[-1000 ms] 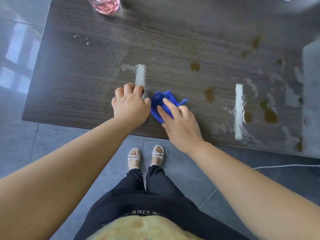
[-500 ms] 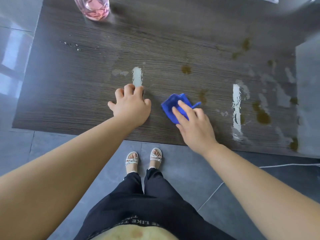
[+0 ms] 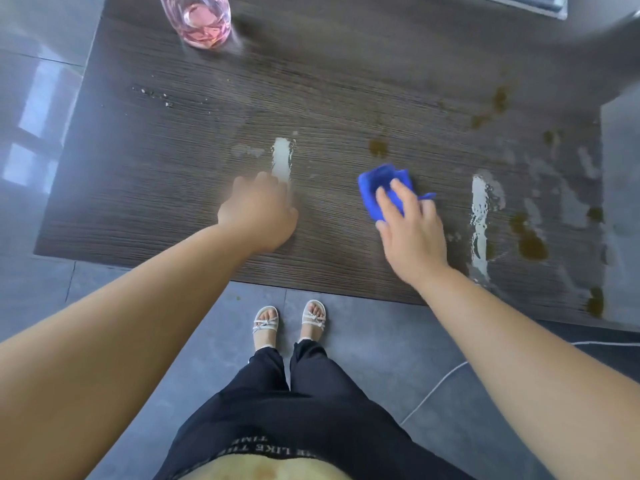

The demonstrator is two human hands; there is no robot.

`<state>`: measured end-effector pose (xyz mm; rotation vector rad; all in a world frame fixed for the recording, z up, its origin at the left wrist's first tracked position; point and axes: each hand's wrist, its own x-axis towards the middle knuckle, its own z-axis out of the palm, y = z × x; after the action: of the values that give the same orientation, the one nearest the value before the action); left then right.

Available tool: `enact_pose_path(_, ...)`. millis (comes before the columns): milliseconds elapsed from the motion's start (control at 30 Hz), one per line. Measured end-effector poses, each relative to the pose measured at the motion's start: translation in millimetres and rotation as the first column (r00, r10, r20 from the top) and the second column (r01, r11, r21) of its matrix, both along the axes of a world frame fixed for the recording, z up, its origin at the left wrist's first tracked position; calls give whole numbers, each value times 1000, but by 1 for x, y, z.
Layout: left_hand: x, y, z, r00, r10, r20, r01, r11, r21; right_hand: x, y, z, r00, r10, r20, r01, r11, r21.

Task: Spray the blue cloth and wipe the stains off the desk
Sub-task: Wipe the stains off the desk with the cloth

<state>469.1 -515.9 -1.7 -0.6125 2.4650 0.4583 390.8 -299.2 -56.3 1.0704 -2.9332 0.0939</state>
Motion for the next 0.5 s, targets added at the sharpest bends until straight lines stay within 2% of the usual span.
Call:
enact_pose_path(67, -2, 0, 1, 1000, -9, 19, 9, 1000, -3, -10, -29, -1, 965, -257, 51, 254, 965, 59)
enact_pose_path(100, -2, 0, 0, 1000, -9, 23, 9, 1000, -3, -7, -46, -1, 951, -303, 69, 298, 952, 75)
enact_pose_path(133, -2, 1, 0, 1000, -7, 23, 7, 1000, -5, 0, -59, 0, 961, -264, 77, 261, 964, 49)
enact_pose_path(233, 0, 3, 0, 1000, -4, 11, 4, 1000, -13, 25, -48, -4, 994, 96, 56, -95, 995, -12)
enact_pose_path(300, 1, 3, 2, 1000, -12, 13, 12, 1000, -8, 19, -17, -4, 979, 195, 55, -196, 980, 18)
enact_pose_path(333, 1, 3, 2, 1000, -17, 17, 18, 1000, -6, 8, -6, -3, 985, 164, 46, -165, 986, 21)
enact_pose_path(400, -1, 1, 3, 999, -26, 31, 26, 1000, -6, -18, -6, 1, 1000, -13, 18, 13, 1000, 14)
enact_pose_path(500, -4, 0, 3, 997, -36, 61, 36, 999, -4, -47, -52, 2, 942, -324, 84, 318, 945, 78)
